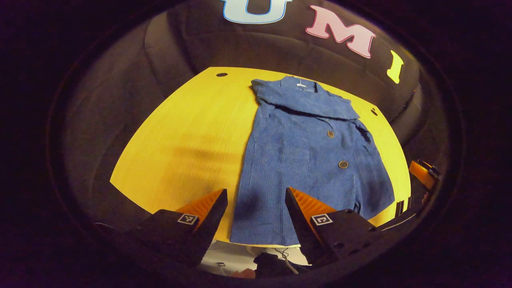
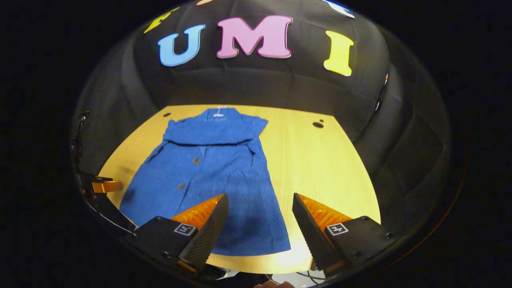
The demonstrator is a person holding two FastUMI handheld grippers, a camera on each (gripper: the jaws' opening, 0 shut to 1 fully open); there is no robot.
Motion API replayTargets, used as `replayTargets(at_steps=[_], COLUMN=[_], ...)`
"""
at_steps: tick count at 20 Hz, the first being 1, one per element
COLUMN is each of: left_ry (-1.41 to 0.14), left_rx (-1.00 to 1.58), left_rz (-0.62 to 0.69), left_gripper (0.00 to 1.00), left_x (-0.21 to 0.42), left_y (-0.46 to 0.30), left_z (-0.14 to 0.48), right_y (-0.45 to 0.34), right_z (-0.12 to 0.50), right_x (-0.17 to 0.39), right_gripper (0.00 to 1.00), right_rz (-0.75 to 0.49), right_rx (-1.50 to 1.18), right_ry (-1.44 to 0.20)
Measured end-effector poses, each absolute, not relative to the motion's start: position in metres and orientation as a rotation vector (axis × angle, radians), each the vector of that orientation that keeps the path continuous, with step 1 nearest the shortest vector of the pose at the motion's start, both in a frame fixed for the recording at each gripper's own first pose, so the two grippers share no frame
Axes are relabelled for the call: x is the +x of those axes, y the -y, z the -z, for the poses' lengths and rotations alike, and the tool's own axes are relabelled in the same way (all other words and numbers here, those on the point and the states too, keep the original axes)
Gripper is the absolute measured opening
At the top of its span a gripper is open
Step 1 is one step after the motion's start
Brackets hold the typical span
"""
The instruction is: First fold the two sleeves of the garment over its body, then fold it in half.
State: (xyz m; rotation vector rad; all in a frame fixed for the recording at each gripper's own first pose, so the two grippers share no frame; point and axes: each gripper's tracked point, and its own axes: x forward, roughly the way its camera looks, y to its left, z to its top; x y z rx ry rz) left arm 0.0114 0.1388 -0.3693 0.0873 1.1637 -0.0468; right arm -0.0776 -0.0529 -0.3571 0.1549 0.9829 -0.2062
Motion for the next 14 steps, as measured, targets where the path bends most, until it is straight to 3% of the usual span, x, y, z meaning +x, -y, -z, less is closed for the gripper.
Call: replayTargets(at_steps=[3,4,5,9,10,11,12,13,14], left_ry=[-1.246,-1.274,-1.294,-1.356,-1.379,-1.397,-1.398,-1.396,-1.402], left_rx=[0.125,0.137,0.144,0.114,0.104,0.100,0.133,0.154,0.165], left_rz=[0.039,0.038,0.032,0.004,-0.001,-0.001,-0.013,0.003,0.005], left_gripper=[0.86,0.85,0.86,0.86,0.88,0.88,0.86,0.86,0.84], left_x=[-0.001,-0.005,-0.006,-0.014,-0.017,-0.018,-0.016,-0.015,-0.014], left_y=[-0.148,-0.150,-0.151,-0.151,-0.151,-0.149,-0.150,-0.147,-0.147], left_z=[0.387,0.392,0.395,0.407,0.410,0.415,0.415,0.416,0.418], right_y=[0.051,0.051,0.053,0.061,0.061,0.061,0.060,0.061,0.057], right_z=[0.389,0.395,0.404,0.435,0.441,0.446,0.452,0.457,0.459], right_x=[-0.096,-0.104,-0.109,-0.138,-0.143,-0.147,-0.149,-0.152,-0.157], right_gripper=[1.00,0.94,1.00,1.00,0.94,1.00,0.95,1.00,0.95], right_rz=[0.191,0.193,0.199,0.240,0.248,0.253,0.253,0.257,0.240], right_rx=[0.180,0.188,0.185,0.170,0.173,0.182,0.190,0.186,0.208], right_ry=[-1.116,-1.147,-1.177,-1.330,-1.363,-1.387,-1.410,-1.431,-1.473])
